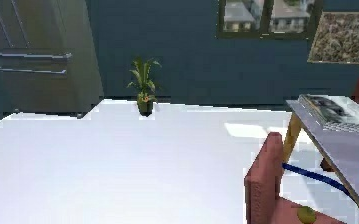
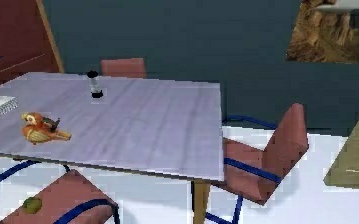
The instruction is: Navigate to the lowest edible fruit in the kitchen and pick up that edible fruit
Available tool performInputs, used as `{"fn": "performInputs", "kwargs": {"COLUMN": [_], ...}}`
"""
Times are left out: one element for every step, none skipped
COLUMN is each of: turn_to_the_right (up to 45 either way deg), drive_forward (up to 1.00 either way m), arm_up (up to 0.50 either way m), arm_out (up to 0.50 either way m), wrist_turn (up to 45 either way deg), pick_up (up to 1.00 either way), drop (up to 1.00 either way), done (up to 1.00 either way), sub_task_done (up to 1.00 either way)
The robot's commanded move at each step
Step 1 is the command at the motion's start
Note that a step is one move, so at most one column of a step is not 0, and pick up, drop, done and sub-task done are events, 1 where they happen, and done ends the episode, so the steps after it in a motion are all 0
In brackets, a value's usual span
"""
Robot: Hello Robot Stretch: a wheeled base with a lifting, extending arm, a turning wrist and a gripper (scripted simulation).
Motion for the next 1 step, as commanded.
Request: {"fn": "performInputs", "kwargs": {"turn_to_the_right": [45.0], "drive_forward": [0.0], "arm_up": [0.0], "arm_out": [0.0], "wrist_turn": [0.0], "pick_up": [0.0], "drop": [0.0], "done": [0.0], "sub_task_done": [0.0]}}
